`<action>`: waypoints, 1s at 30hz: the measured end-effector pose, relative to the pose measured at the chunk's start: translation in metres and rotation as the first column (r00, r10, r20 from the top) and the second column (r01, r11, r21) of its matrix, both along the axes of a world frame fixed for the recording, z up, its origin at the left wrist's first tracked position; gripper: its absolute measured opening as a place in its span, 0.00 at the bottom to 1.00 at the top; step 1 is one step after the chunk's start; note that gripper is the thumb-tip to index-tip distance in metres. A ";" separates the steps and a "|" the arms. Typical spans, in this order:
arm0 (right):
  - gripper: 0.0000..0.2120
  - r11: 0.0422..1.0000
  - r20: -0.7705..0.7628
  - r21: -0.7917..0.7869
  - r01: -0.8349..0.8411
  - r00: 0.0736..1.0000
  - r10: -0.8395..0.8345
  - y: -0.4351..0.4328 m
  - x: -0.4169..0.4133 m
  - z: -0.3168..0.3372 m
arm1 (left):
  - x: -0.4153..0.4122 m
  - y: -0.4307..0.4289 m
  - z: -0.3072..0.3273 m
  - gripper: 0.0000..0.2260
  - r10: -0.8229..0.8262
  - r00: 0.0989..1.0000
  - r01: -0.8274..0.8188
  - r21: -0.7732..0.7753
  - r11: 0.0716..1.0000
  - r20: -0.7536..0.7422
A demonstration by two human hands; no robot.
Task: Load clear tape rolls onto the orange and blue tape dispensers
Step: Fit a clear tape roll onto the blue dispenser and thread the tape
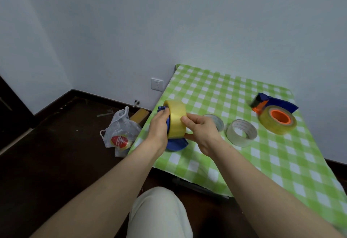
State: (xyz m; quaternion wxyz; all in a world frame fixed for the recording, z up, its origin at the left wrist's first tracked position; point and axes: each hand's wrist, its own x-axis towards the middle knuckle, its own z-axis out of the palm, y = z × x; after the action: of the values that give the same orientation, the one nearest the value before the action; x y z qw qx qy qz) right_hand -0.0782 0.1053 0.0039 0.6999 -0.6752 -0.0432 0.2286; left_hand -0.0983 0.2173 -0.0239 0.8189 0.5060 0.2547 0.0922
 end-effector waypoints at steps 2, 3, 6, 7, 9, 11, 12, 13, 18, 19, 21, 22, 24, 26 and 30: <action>0.12 0.999 0.004 0.031 -0.009 1.000 0.009 -0.004 -0.002 -0.002 | -0.003 -0.003 0.000 0.16 -0.018 1.000 0.019 -0.047 0.999 0.025; 0.12 0.999 0.006 0.046 -0.013 1.000 0.013 -0.007 -0.003 -0.004 | -0.005 -0.005 0.002 0.16 -0.030 0.999 0.032 -0.066 0.997 0.029; 0.09 0.996 -0.004 0.090 -0.021 1.000 0.021 -0.015 -0.006 -0.008 | -0.009 -0.009 -0.001 0.09 -0.093 0.993 0.093 0.004 0.996 0.075; 0.09 0.995 -0.015 0.098 -0.024 1.000 0.026 -0.018 -0.007 -0.010 | -0.011 -0.010 -0.002 0.06 -0.114 0.990 0.111 0.037 0.993 0.088; 0.10 0.997 -0.022 0.075 -0.035 0.999 0.036 -0.024 -0.009 -0.012 | -0.017 -0.012 -0.006 0.06 -0.147 0.984 0.143 0.052 0.988 0.098; 0.17 1.000 0.031 0.020 -0.008 0.999 0.008 -0.029 -0.007 -0.011 | -0.022 -0.014 -0.012 0.08 -0.159 0.982 0.154 0.057 0.986 0.098; 0.21 1.000 0.095 -0.004 0.008 0.995 -0.007 -0.031 -0.005 -0.010 | -0.024 -0.016 -0.014 0.08 -0.157 0.982 0.152 0.062 0.987 0.100; 0.25 1.000 0.175 -0.030 0.007 0.985 -0.002 -0.033 -0.003 -0.007 | -0.026 -0.017 -0.015 0.08 -0.154 0.983 0.148 0.057 0.987 0.102; 0.33 0.923 0.434 -0.342 -0.177 0.841 0.322 -0.041 0.004 0.011 | -0.031 -0.016 -0.013 0.08 -0.147 0.983 0.147 0.008 0.989 0.106; 0.33 0.891 0.455 -0.410 -0.194 0.803 0.384 -0.042 0.006 0.013 | -0.031 -0.015 -0.013 0.07 -0.148 0.983 0.148 0.003 0.989 0.110; 0.30 0.825 0.493 -0.536 -0.181 0.726 0.479 -0.042 0.013 0.016 | -0.033 -0.016 -0.012 0.07 -0.153 0.981 0.155 -0.004 0.988 0.122; 0.28 0.797 0.507 -0.582 -0.160 0.695 0.510 -0.042 0.016 0.018 | -0.033 -0.016 -0.011 0.07 -0.158 0.980 0.160 -0.007 0.987 0.125; 0.21 0.755 0.545 -0.647 -0.105 0.629 0.554 -0.041 0.020 0.019 | -0.034 -0.016 -0.011 0.07 -0.167 0.977 0.170 -0.015 0.985 0.129; 0.14 0.730 0.589 -0.681 -0.054 0.552 0.590 -0.039 0.023 0.020 | -0.035 -0.016 -0.011 0.07 -0.171 0.975 0.178 -0.033 0.984 0.143; 0.08 0.717 0.625 -0.696 -0.026 0.468 0.624 -0.037 0.024 0.020 | -0.037 -0.016 -0.009 0.06 -0.195 0.965 0.208 -0.058 0.976 0.174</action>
State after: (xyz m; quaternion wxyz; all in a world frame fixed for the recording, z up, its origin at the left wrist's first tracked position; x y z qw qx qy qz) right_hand -0.0543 0.0685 0.0241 0.2771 -0.8582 -0.4317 0.0190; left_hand -0.1353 0.2010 -0.0326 0.8612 0.4882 0.1355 0.0411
